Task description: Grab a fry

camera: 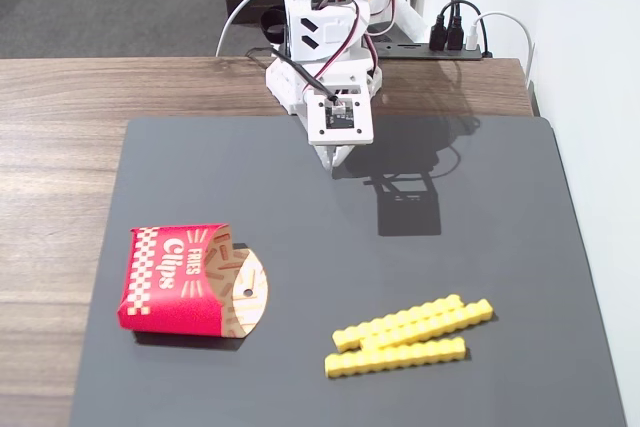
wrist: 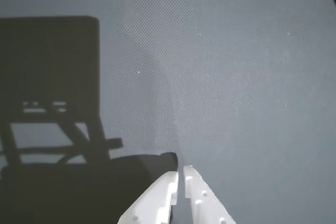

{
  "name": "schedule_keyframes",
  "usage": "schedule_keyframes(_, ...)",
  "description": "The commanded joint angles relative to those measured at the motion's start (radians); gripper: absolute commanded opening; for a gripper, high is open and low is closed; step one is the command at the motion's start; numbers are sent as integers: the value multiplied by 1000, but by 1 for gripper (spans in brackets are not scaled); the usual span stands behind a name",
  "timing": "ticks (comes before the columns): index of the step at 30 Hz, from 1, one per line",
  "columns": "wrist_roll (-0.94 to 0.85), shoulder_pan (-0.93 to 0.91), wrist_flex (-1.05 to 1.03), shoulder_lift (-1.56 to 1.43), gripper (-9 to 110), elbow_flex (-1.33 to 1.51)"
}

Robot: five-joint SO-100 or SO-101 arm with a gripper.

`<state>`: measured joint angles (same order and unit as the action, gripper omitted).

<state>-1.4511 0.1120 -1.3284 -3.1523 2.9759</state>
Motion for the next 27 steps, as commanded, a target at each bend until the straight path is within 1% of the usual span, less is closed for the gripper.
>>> schedule_keyframes(1,37,12,21,95,0,-112)
schedule_keyframes(9,190,29,106,459,0,-356)
schedule_keyframes(15,302,41,127,729,0,-557)
schedule_keyframes(22,362,66,101,907,0,-762)
schedule_keyframes(27,448,114,94,1043,0,-902)
